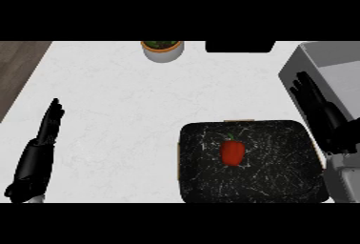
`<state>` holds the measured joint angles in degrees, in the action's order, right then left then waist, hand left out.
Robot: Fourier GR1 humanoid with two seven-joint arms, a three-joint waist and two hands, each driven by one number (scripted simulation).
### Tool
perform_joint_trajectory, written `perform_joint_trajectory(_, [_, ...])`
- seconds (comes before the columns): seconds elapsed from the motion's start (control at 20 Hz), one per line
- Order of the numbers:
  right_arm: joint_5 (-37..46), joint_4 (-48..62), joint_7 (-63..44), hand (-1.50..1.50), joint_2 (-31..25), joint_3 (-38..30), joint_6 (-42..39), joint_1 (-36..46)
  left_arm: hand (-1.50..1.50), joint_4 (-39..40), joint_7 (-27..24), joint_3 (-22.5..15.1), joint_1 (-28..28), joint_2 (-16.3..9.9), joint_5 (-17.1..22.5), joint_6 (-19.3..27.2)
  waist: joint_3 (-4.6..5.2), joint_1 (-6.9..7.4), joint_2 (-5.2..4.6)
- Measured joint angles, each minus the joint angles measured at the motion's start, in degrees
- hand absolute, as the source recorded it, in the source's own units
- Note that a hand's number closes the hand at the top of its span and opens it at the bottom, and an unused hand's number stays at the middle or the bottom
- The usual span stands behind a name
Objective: Pick the bell pepper from the tray and place it in the cardboard box
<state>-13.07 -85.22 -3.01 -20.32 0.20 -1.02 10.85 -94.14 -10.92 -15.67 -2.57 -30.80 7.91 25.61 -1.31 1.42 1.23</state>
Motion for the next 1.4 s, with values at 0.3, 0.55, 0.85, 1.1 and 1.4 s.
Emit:
perform_joint_trajectory(0.3, [13.54,-6.25,-1.45,1.5,1.89,0.8,16.7,-2.18,0.0,4.2,3.97,2.33,-1.38,2.65,3.48,1.16,1.38,-2.95,-0.57])
perform_joint_trajectory(0.55, [28.91,-5.71,-7.16,-1.5,-1.66,1.12,28.1,-8.29,0.0,6.61,7.5,2.91,-2.22,5.04,6.68,1.38,2.3,-5.45,-0.94])
perform_joint_trajectory(0.85, [49.37,-10.98,-15.57,-1.5,2.33,6.49,40.5,-17.42,0.0,9.35,9.49,3.27,-1.06,6.81,8.33,1.17,2.11,-5.64,-0.81])
perform_joint_trajectory(1.1, [64.13,-16.99,-28.08,-1.5,5.76,11.3,37.61,-24.31,0.0,11.01,10.2,3.85,0.59,6.96,9.02,0.25,2.1,-5.12,-0.93])
perform_joint_trajectory(1.4, [78.04,-27.38,-45.6,-1.5,11.8,17.82,24.05,-26.4,0.0,13.32,10.36,3.14,2.62,8.17,8.56,-0.2,1.99,-3.62,-1.13])
